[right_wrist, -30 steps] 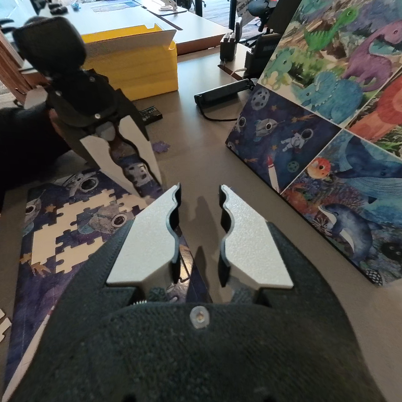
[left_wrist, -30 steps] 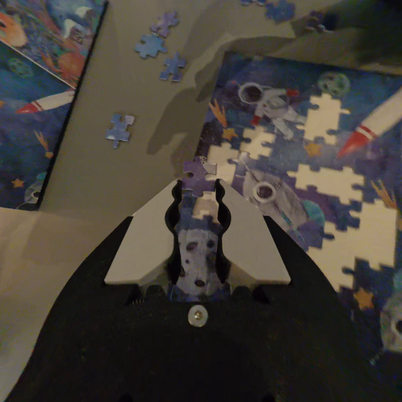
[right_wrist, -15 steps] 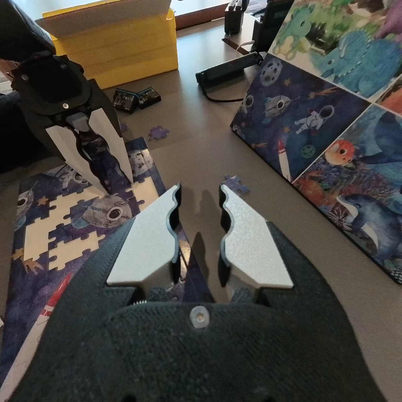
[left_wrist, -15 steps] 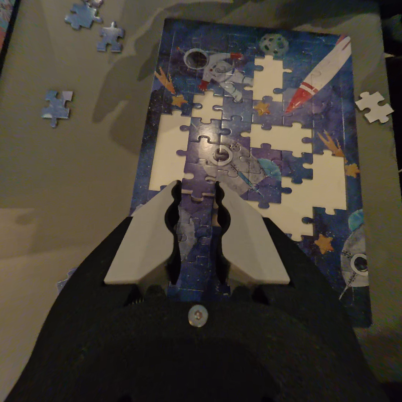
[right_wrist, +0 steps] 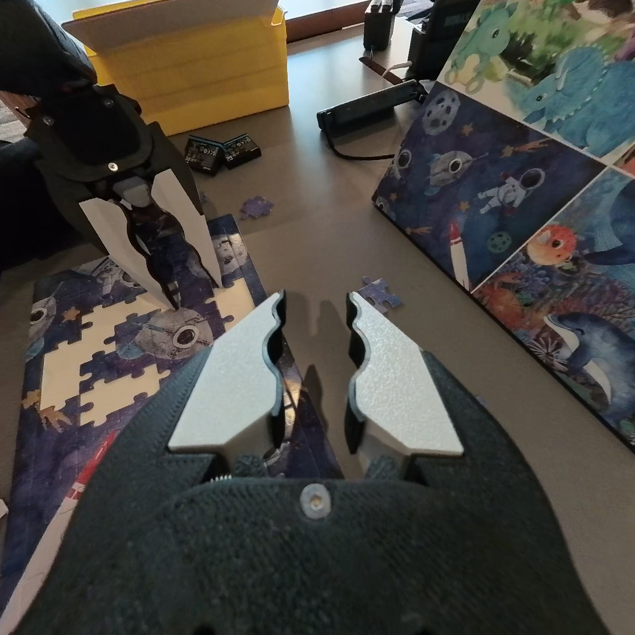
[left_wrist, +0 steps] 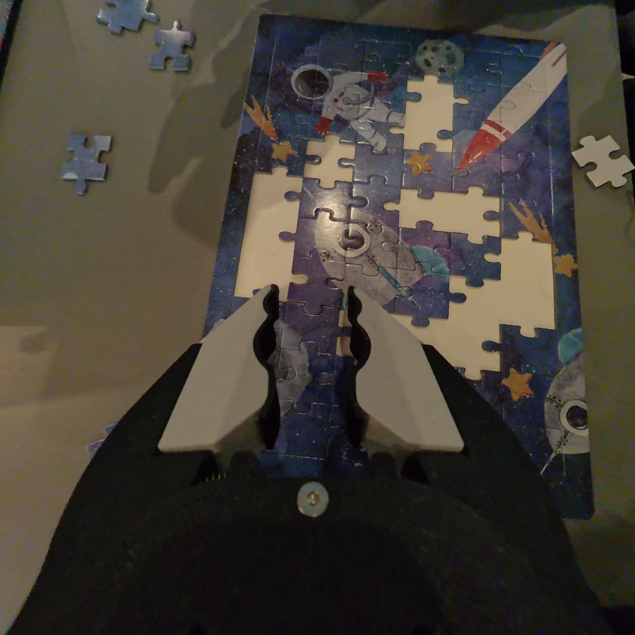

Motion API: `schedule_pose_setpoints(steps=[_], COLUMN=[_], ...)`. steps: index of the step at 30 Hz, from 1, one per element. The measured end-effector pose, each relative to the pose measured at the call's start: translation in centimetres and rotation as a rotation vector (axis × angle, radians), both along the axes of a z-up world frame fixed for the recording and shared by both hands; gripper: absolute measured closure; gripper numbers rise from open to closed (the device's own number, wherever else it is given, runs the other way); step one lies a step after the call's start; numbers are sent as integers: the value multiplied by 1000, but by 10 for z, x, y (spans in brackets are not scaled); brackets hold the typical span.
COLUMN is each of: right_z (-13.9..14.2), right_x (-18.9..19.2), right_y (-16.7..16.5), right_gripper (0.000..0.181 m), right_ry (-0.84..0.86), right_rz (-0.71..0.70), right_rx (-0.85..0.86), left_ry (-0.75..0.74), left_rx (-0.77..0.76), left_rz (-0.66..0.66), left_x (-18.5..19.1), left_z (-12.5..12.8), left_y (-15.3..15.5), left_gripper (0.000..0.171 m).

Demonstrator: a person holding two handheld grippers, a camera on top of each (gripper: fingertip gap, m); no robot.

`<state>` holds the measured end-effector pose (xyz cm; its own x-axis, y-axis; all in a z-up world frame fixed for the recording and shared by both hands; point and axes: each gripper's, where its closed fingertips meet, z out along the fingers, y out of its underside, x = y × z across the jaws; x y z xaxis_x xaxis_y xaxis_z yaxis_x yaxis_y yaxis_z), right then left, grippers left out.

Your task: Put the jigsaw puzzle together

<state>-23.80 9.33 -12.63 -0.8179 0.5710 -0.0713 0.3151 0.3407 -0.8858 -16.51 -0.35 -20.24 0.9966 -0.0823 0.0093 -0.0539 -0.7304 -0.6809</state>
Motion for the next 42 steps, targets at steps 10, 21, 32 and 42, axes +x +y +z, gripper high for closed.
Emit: schedule_pose_setpoints(steps=[10,21,32,42], right_z=[-15,-75,-71,-73], right_x=[37,82,73,75], right_y=[-40,-91,-88,-91], right_gripper=[161,181,181,181], right_ry=[-81,-105,-135,-134], right_rz=[255,438,388,392], right_rx=[-21,291,250,239], left_ry=[-4,-25,-29,-35], left_rx=[4,5,3,2], left_rz=[7,14,7,5], left_x=[0,-1,1,1], left_z=[0,-1,-2,-1], left_y=[2,1,0,-1], left_gripper=[138,139,141,141])
